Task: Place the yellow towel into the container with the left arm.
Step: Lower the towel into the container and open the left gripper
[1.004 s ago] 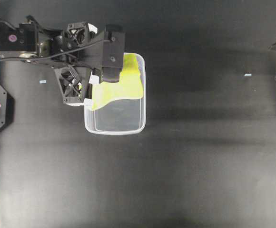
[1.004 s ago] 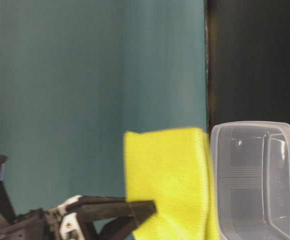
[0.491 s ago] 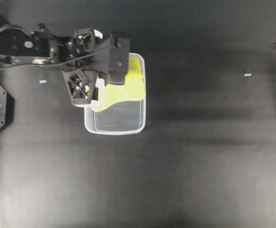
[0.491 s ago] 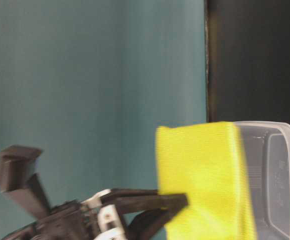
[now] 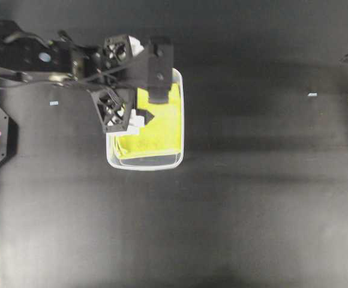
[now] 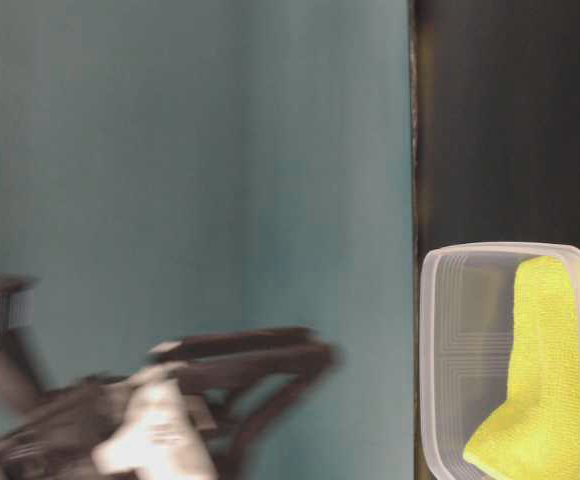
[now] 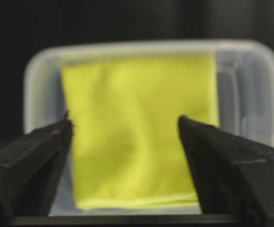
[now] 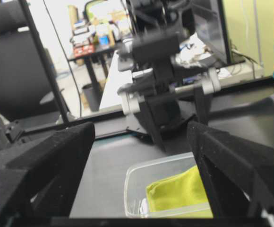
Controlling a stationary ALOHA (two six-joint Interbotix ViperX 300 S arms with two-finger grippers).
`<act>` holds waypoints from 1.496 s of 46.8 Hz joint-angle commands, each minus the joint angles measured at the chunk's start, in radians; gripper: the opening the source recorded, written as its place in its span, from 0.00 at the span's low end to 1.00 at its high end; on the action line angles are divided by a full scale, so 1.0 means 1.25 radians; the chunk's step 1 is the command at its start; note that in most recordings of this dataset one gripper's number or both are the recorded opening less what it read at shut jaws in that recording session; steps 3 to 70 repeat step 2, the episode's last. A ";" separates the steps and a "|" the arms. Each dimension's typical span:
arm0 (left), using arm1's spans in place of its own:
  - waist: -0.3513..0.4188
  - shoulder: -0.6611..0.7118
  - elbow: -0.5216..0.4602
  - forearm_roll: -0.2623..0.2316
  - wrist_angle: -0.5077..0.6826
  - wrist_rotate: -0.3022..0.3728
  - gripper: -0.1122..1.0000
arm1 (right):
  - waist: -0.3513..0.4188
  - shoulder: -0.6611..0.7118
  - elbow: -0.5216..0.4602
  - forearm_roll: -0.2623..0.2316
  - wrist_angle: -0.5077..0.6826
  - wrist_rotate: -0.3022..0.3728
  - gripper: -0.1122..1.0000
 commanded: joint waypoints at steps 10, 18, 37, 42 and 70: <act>-0.010 -0.108 -0.027 0.001 -0.009 -0.010 0.87 | 0.001 0.001 -0.016 0.001 0.007 0.001 0.79; -0.010 -0.108 -0.027 0.001 -0.009 -0.010 0.87 | 0.001 0.001 -0.016 0.001 0.007 0.001 0.79; -0.010 -0.108 -0.027 0.001 -0.009 -0.010 0.87 | 0.001 0.001 -0.016 0.001 0.007 0.001 0.79; -0.010 -0.108 -0.027 0.001 -0.009 -0.010 0.87 | 0.001 0.001 -0.016 0.001 0.007 0.001 0.79; -0.010 -0.108 -0.027 0.001 -0.009 -0.010 0.87 | 0.001 0.001 -0.016 0.001 0.007 0.001 0.79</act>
